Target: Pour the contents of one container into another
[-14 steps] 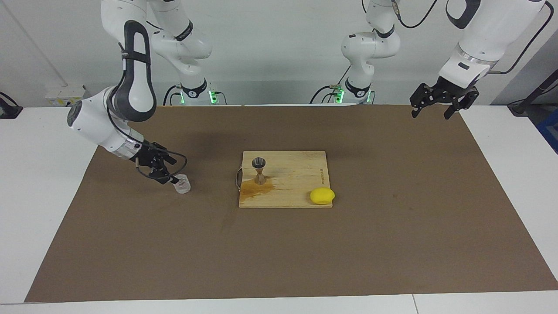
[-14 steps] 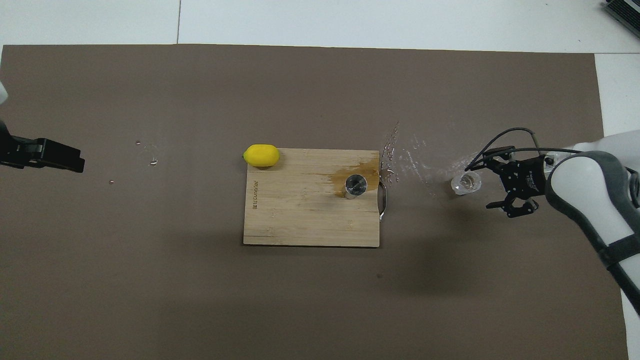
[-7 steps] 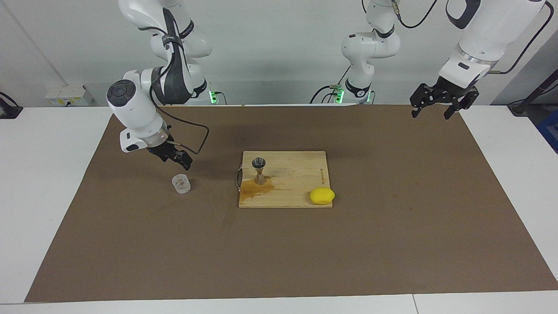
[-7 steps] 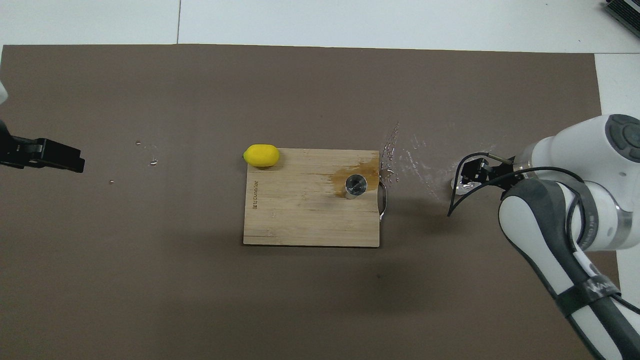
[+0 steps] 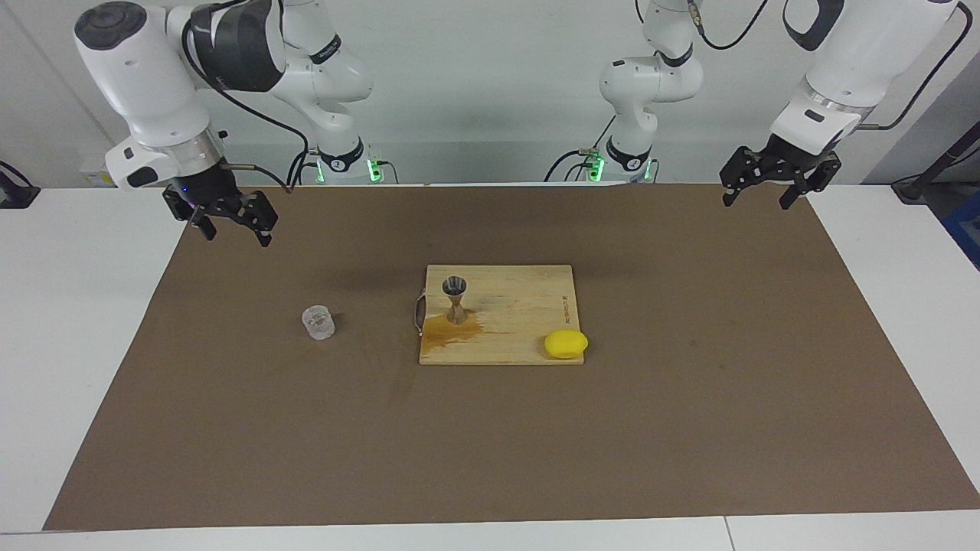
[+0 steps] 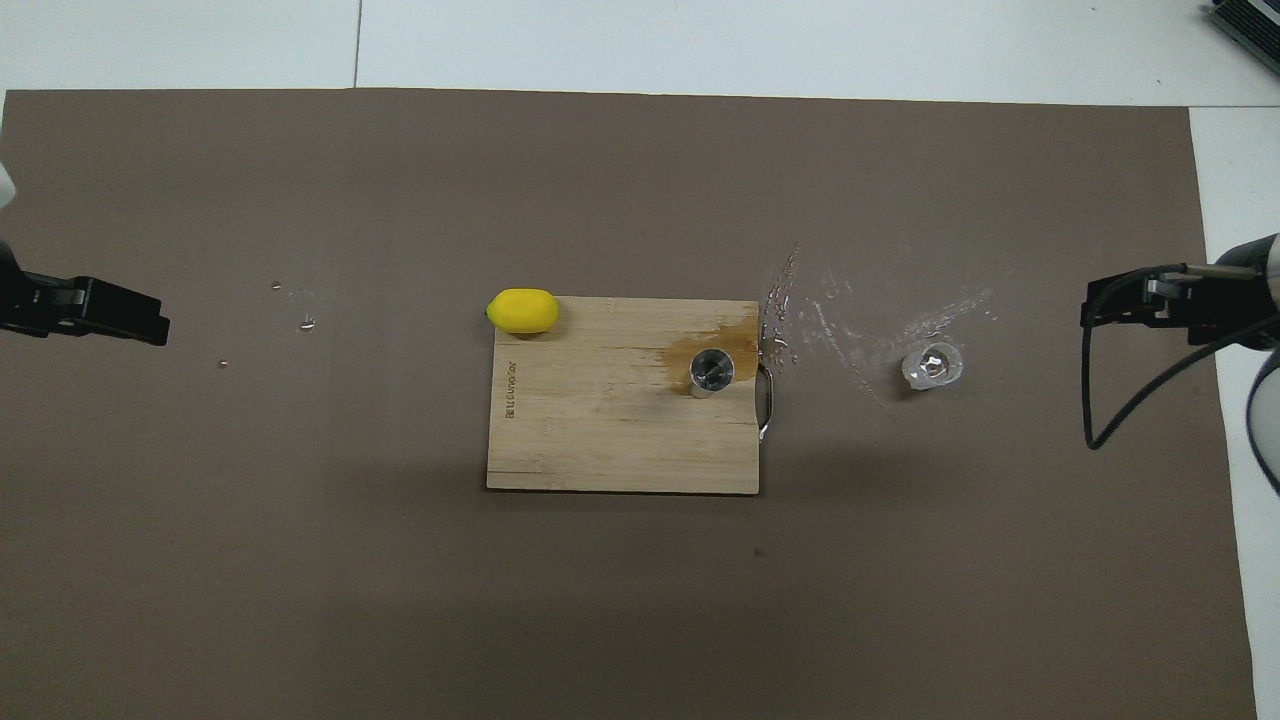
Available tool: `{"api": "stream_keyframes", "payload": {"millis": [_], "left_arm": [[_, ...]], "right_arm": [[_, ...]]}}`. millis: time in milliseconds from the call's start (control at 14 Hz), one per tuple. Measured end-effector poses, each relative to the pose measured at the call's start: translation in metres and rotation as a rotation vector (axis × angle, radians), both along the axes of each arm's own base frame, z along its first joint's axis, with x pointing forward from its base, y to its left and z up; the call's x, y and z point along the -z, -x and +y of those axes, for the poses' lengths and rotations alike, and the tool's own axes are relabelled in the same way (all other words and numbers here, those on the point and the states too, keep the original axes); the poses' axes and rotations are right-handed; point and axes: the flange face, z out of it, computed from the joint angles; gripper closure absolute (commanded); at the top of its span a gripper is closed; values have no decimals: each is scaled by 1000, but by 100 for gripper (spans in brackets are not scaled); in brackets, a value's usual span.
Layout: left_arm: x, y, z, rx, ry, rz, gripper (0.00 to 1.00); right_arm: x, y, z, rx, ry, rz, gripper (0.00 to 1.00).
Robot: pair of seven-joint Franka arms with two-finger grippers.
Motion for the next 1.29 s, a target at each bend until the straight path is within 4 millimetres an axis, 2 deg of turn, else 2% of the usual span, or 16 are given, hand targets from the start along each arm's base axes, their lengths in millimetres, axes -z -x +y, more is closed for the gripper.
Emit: {"api": "stream_keyframes", "payload": {"millis": [143, 286, 786, 1286], "left_arm": [[0, 0, 0, 0, 0, 0, 0], [0, 0, 0, 0, 0, 0, 0], [0, 0, 0, 0, 0, 0, 0], [0, 0, 0, 0, 0, 0, 0]], "right_arm": [[-25, -2, 0, 1, 1, 15, 0], [-35, -5, 3, -3, 0, 51, 0], [-14, 2, 5, -8, -2, 126, 0], [-12, 6, 8, -13, -2, 132, 0]]}}
